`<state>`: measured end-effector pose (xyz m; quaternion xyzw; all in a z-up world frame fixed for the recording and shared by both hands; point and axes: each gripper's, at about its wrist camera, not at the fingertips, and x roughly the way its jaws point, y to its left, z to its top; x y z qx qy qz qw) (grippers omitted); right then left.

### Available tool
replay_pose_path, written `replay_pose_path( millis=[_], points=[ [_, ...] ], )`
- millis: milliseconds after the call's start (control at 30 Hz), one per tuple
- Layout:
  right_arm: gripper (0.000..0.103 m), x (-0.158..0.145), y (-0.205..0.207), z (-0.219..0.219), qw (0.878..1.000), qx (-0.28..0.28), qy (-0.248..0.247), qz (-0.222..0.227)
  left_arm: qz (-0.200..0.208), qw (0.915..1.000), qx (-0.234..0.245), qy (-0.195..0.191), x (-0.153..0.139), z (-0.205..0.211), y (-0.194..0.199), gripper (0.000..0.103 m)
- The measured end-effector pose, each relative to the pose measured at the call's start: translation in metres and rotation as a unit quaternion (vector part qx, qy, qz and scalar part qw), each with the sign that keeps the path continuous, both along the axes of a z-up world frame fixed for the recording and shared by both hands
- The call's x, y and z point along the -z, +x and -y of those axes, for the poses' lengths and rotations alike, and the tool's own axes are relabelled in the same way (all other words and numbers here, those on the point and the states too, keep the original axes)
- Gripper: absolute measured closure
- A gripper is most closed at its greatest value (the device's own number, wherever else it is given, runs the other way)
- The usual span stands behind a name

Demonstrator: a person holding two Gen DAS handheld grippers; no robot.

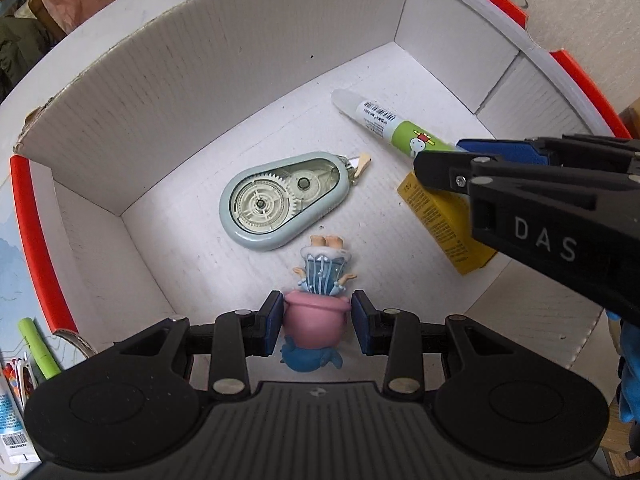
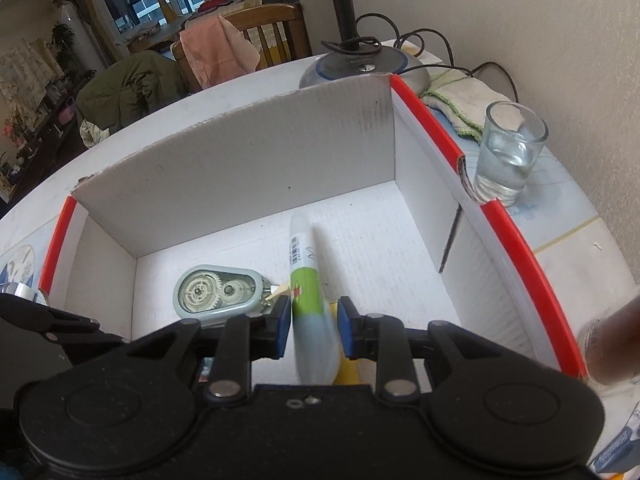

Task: Organize rigid objects
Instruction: 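Carry the figurine and glue stick into the shoebox and release both, then lift both open grippers out of the shoebox toward the remaining items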

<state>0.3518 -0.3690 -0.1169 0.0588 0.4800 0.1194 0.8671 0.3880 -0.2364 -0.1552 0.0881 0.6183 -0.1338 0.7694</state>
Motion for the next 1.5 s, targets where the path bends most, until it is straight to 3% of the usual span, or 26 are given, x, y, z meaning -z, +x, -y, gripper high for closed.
replay_pose_path(
  millis=[167,567,1300,1367,1433,1500],
  points=[
    [0.074,-0.001,-0.001,0.005,1.000,0.004,0.008,-0.003,0.005,0.9999,-0.009,-0.009,-0.003,-0.005,-0.001,0.066],
    [0.066,-0.022,-0.019,0.010,1.000,0.007,0.014,0.015,0.075,0.9949,-0.028,-0.061,-0.043,-0.019,-0.024,0.058],
    [0.047,-0.082,-0.071,-0.010,0.996,0.007,0.022,0.084,0.198,0.9705,-0.076,-0.115,-0.112,-0.078,-0.098,0.058],
    [0.044,-0.086,-0.077,-0.015,0.996,0.007,0.024,0.091,0.206,0.9684,-0.078,-0.117,-0.117,-0.087,-0.106,0.053],
    [0.040,-0.091,-0.083,-0.019,0.995,0.007,0.030,0.097,0.215,0.9657,-0.079,-0.121,-0.122,-0.097,-0.115,0.041],
    [0.038,-0.096,-0.090,-0.026,0.994,0.006,0.031,0.104,0.225,0.9636,-0.077,-0.121,-0.127,-0.106,-0.124,0.041]
  ],
)
